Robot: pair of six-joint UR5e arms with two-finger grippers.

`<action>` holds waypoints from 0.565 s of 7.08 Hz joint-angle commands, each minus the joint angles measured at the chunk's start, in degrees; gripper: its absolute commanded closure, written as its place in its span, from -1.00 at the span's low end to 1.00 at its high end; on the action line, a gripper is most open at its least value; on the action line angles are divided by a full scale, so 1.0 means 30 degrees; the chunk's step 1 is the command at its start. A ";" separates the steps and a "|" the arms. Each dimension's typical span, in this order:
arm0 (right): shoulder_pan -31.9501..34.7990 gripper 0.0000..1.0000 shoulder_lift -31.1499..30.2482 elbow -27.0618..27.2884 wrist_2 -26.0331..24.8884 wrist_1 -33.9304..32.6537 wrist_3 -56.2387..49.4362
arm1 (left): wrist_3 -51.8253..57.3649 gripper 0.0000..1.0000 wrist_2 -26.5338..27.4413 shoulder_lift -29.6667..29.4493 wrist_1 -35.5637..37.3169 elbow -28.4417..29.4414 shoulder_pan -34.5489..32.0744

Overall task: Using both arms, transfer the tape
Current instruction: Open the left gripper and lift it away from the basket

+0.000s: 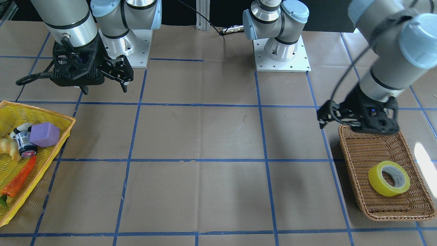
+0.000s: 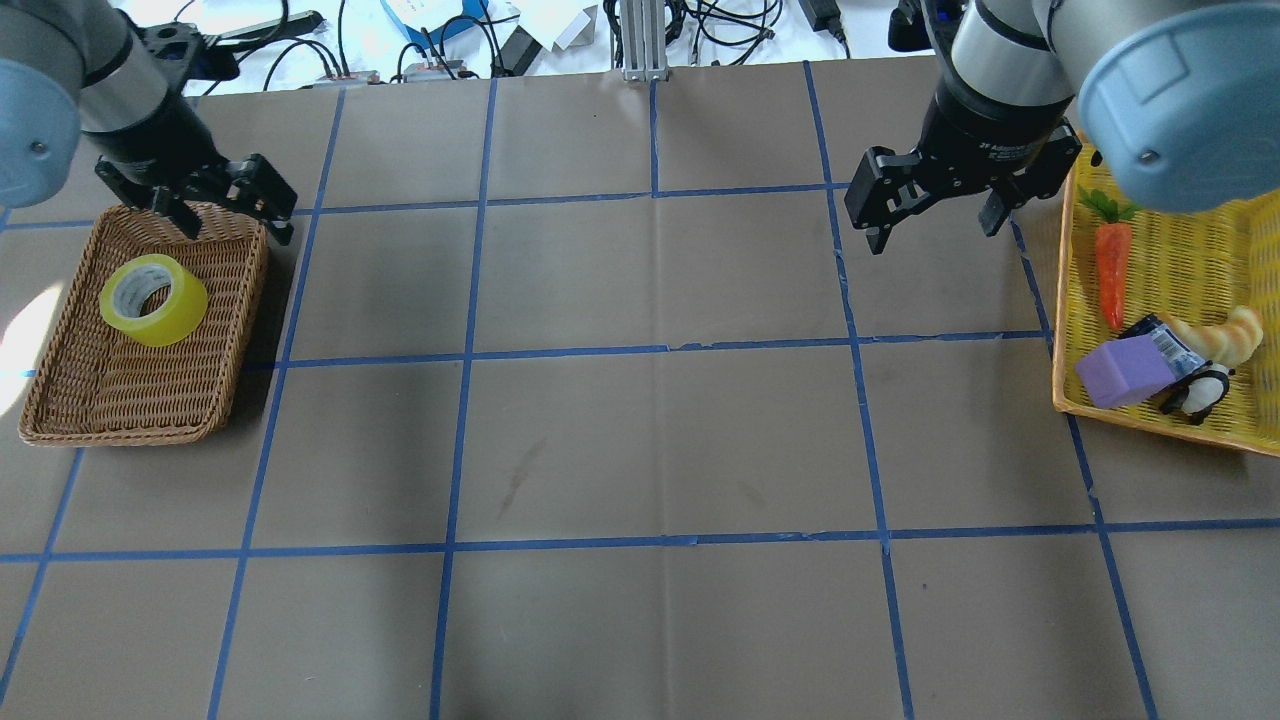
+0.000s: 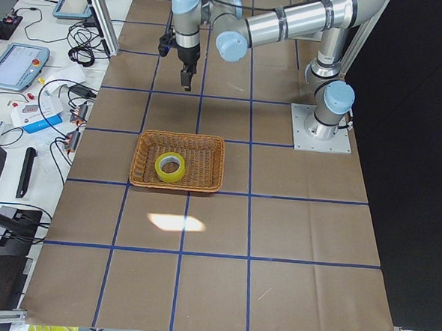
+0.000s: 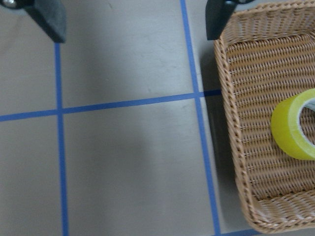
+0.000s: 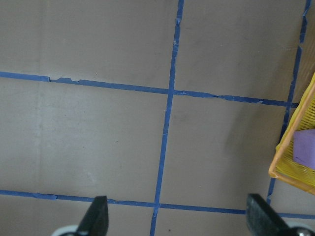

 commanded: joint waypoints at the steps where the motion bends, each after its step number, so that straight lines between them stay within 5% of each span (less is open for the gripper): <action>1: -0.0502 -0.98 -0.0046 0.0009 -0.0852 0.0017 -0.0789 | -0.4514 -1.00 -0.1065 0.1316 -0.1390 -0.0232 -0.3799; 4: -0.1005 -0.97 -0.0718 -0.0020 0.0600 0.0545 -0.1032 | -0.5997 -1.00 -0.1281 0.1640 -0.1623 -0.0411 -0.5044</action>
